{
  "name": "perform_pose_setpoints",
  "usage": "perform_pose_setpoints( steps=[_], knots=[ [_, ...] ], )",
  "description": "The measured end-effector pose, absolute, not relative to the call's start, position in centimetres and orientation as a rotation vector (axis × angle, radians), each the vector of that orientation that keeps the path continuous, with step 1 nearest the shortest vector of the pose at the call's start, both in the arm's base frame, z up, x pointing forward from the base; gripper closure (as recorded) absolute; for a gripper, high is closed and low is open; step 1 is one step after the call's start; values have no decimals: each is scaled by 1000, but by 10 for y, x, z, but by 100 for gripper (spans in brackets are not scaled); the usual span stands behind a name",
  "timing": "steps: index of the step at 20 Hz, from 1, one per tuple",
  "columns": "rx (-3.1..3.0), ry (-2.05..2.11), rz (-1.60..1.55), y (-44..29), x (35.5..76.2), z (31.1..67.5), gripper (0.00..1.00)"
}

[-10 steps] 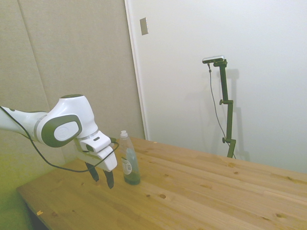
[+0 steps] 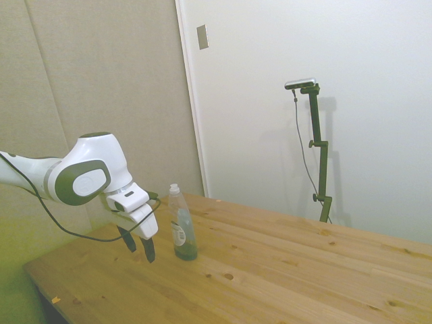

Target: Knock down the dish soap

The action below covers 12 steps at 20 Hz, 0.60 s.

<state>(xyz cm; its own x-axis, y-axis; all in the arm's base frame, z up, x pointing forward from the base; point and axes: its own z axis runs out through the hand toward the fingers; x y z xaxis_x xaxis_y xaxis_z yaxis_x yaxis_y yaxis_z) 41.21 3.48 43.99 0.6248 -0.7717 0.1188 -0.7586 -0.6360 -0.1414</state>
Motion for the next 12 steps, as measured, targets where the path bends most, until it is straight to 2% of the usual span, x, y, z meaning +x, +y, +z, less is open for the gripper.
perform_pose_setpoints(
  steps=[12],
  knots=[
    [-2679,1404,-355,52,431,458,100]
  ],
)
